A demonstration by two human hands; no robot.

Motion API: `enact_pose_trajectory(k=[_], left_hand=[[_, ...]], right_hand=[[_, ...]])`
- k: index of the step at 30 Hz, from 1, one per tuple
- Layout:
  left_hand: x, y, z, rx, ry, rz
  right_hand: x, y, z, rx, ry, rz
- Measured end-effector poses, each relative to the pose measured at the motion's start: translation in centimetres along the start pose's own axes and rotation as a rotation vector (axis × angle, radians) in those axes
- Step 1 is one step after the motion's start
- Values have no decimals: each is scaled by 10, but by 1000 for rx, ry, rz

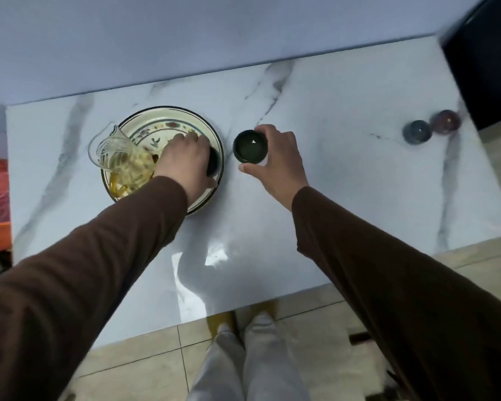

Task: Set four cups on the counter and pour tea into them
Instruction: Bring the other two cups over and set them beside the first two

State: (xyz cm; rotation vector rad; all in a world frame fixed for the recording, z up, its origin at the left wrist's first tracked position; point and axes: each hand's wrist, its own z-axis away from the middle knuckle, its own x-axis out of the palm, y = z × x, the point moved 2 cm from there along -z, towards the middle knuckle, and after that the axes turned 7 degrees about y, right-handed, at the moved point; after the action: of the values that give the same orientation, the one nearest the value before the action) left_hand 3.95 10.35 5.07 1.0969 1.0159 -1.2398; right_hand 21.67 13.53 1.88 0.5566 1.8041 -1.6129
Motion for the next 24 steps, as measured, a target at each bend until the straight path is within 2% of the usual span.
enact_pose_trajectory(k=[7, 17, 24], left_hand=[[1, 96, 5, 96, 39, 91], [23, 271, 4, 100, 35, 233], [37, 339, -17, 126, 29, 268]], right_hand=[[-82, 64, 43, 161, 88, -37], [-200, 186, 82, 158, 133, -15], [-246, 245, 78, 203, 162, 14]])
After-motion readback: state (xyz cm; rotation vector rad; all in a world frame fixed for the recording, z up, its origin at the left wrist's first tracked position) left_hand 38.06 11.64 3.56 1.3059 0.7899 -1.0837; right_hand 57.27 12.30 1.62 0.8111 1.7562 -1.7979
